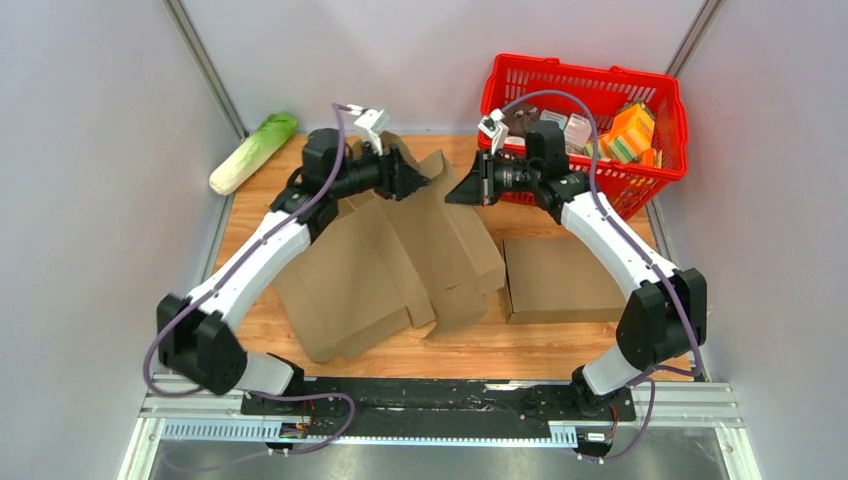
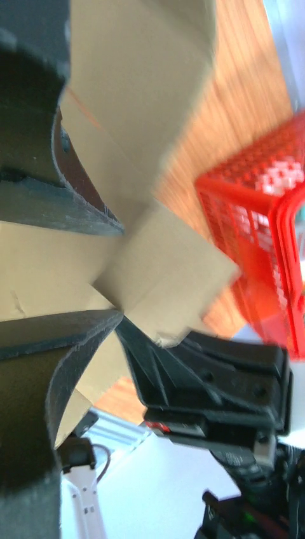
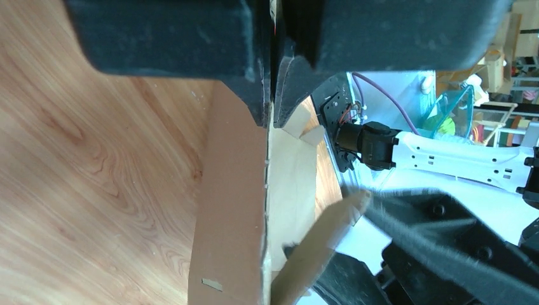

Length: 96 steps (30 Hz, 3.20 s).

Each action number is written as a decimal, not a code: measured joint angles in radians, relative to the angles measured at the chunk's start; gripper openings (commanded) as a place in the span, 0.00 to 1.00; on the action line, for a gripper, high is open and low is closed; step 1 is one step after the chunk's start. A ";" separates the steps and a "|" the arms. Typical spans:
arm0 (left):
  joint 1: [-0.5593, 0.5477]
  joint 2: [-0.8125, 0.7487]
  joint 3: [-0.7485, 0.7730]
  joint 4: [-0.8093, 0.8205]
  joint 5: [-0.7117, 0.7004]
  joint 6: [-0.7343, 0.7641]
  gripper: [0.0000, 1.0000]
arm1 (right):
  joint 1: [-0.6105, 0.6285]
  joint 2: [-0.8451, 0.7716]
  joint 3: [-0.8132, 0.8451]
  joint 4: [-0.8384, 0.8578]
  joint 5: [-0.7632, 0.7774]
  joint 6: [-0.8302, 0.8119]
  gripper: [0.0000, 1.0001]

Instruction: Fold the paper box

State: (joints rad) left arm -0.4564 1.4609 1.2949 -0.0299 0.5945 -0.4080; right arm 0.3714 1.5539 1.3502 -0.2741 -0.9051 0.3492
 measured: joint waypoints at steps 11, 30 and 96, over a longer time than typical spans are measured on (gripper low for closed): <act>0.138 -0.356 -0.192 -0.209 -0.460 0.028 0.03 | -0.026 0.011 0.123 -0.099 -0.083 -0.135 0.00; 0.153 -0.136 -0.039 -0.326 -0.797 0.055 0.09 | -0.046 0.050 0.169 -0.118 -0.125 -0.154 0.00; 0.036 -0.100 0.154 -0.358 -0.352 0.212 0.65 | 0.124 0.411 0.763 -0.729 0.277 -0.842 0.00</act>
State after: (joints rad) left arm -0.4202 1.3609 1.4494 -0.3878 0.2428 -0.1959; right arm 0.4950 1.9652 2.1136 -1.0027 -0.6285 -0.4923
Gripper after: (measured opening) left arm 0.681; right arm 0.009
